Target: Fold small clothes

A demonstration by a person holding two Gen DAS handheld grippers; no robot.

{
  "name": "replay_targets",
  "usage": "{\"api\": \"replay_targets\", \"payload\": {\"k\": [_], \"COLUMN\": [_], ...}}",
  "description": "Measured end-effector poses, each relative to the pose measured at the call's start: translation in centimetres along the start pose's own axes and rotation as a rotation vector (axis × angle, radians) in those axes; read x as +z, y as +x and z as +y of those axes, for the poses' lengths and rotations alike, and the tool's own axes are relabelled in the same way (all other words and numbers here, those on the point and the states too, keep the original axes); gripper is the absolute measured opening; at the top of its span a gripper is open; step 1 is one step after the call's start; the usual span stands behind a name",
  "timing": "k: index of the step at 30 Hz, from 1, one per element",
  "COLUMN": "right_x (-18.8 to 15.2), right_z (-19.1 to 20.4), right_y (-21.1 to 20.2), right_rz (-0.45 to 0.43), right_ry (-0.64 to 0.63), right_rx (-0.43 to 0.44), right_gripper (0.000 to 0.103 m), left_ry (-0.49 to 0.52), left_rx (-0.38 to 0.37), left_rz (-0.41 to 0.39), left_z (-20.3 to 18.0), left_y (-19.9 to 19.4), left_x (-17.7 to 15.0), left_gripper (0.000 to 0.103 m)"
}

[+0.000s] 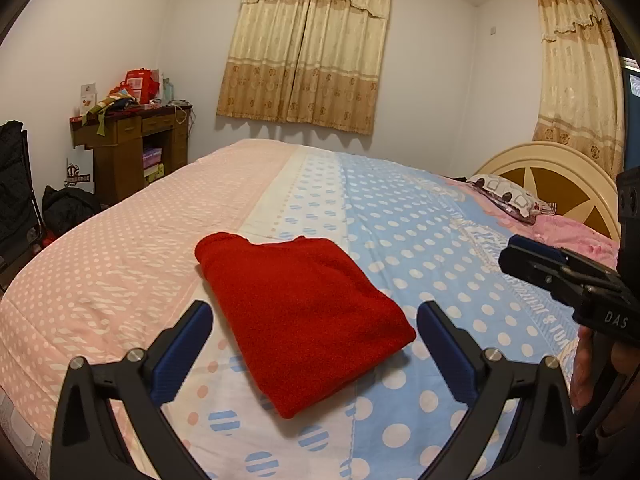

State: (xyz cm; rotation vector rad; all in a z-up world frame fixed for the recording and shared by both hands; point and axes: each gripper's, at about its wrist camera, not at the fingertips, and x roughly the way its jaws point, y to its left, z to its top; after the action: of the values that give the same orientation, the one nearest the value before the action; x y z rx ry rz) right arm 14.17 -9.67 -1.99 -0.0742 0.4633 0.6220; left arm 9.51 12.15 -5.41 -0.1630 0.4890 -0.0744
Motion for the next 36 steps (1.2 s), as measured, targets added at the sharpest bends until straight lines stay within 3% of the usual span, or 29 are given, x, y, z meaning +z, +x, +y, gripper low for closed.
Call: {"api": "replay_targets", "payload": {"k": [18, 28, 36], "right_x": [0.0, 0.2, 0.2], "right_z": [-0.2, -0.2, -0.1], "right_y": [-0.7, -1.4, -1.4], "right_rz": [-0.016, -0.04, -0.045], "right_ry": [0.007, -0.002, -0.005], "right_rx": [-0.01, -0.014, -0.014], "right_gripper": [0.059, 0.059, 0.059], "left_ry": [0.002, 0.039, -0.003], "left_rx": [0.008, 0.063, 0.094], "left_rz": [0.0, -0.004, -0.041], "left_z": [0.0, -0.3, 0.6], "left_y": [0.0, -0.2, -1.1], "left_x": [0.1, 0.5, 1.1], "left_gripper": [0.103, 0.103, 0.103]}}
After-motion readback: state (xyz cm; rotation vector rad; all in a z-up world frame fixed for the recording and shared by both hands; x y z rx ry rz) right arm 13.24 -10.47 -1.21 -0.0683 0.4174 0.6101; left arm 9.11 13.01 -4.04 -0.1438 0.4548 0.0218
